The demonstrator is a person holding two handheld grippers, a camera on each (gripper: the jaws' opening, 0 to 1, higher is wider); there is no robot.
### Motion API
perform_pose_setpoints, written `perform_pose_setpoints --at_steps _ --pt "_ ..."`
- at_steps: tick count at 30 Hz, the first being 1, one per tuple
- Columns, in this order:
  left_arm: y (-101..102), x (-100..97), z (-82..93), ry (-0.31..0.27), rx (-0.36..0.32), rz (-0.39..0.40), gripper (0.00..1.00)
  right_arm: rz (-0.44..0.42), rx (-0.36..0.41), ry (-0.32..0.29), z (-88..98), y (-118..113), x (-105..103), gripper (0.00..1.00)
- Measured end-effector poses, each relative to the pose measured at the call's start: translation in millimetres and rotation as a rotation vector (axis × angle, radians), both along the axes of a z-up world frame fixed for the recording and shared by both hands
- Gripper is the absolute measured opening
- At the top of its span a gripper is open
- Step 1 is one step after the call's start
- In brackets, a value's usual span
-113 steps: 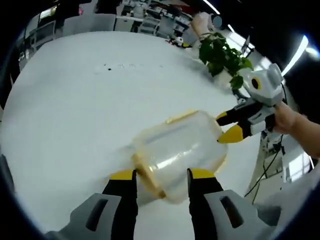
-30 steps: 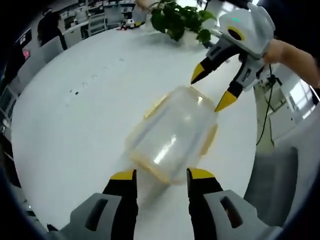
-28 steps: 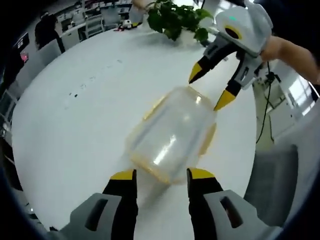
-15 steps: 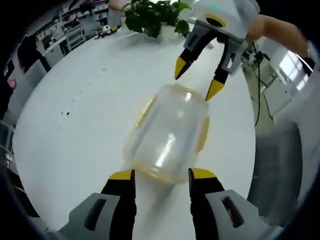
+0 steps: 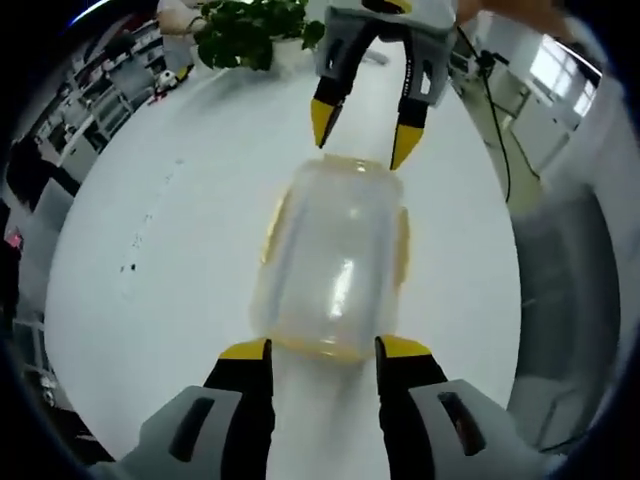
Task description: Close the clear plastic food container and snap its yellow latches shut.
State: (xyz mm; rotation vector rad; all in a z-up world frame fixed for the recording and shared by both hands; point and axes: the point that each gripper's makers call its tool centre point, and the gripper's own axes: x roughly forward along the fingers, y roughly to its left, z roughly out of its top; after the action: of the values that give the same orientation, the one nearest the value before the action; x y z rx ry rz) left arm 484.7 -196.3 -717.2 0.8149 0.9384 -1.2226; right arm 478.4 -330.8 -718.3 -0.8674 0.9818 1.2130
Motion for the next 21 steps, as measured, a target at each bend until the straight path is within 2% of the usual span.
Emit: perform_pose_setpoints --at_steps 5,8,12,16,21 --pt "-2 0.2 -0.5 0.000 -0.003 -0.007 0.37 0.024 -0.001 0.005 -0.7 1 0 0.35" --pt "-6 0.2 1.9 0.006 -0.022 -0.002 0.37 -0.011 0.060 0.022 4.4 10 2 0.35" --pt "-12 2.4 4.7 0.007 -0.045 0.002 0.37 0.009 0.059 0.015 5.4 14 4 0.35" --pt "-19 4.7 4.5 0.009 -0.055 0.011 0.37 -0.004 0.101 0.039 7.2 26 4 0.34" --pt "-33 2.2 7.3 0.016 -0.081 -0.004 0.36 0.010 0.113 0.040 6.5 34 4 0.34"
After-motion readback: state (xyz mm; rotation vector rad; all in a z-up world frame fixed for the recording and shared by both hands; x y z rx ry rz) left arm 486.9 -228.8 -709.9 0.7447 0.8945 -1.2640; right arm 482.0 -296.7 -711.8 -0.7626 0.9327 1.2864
